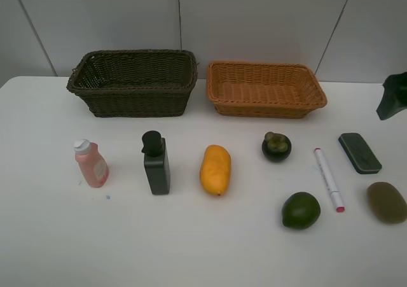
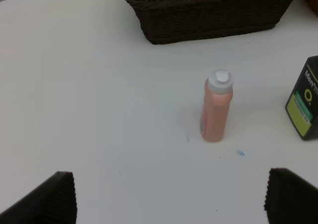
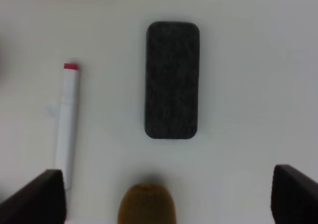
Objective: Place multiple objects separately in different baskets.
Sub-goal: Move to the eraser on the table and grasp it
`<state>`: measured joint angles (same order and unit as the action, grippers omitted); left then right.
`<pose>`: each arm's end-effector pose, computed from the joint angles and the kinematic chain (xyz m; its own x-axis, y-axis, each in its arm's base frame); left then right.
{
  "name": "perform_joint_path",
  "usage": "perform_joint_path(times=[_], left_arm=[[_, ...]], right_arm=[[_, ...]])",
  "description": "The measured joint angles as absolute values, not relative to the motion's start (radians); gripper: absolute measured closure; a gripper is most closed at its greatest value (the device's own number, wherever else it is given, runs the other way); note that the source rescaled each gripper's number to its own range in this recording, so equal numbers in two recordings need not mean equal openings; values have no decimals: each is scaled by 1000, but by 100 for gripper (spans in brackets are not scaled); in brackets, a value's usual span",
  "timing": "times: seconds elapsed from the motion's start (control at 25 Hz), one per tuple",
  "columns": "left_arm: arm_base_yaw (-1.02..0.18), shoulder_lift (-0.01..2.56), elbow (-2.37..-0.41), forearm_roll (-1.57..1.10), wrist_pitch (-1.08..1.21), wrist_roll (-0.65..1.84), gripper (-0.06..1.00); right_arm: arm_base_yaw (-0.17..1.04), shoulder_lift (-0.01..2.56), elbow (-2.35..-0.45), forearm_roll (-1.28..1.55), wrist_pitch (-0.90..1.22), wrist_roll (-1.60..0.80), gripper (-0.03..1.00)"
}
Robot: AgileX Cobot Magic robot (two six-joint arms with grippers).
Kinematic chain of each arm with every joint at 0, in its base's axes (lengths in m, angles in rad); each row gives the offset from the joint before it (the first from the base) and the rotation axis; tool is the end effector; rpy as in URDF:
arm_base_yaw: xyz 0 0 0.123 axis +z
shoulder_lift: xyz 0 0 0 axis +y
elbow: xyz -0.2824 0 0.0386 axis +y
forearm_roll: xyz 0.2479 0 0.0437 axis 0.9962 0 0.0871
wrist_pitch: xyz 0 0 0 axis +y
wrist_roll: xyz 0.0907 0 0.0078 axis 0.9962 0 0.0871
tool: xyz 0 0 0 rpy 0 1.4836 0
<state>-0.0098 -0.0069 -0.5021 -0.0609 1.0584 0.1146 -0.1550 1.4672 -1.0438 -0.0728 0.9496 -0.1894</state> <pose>-0.0062 -0.0048 0.2780 -0.4387 0.0888 -0.8942 0.0947 0.9941 0.0522 0.2745 -0.0483 0.2587 -0.9617 -0.0819 -0.2618 -0.0517 0.9914 -0.1201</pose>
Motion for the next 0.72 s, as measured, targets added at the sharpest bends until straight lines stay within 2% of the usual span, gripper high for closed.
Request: perform_joint_path(times=[0.36, 0.72], left_arm=[[-10, -7, -502, -61, 1058, 115, -5], [-10, -7, -502, -61, 1058, 115, -5]], right_arm=[[-189, 1657, -1044, -50, 832, -355, -3], [-206, 1782, -1046, -50, 744, -370, -3]])
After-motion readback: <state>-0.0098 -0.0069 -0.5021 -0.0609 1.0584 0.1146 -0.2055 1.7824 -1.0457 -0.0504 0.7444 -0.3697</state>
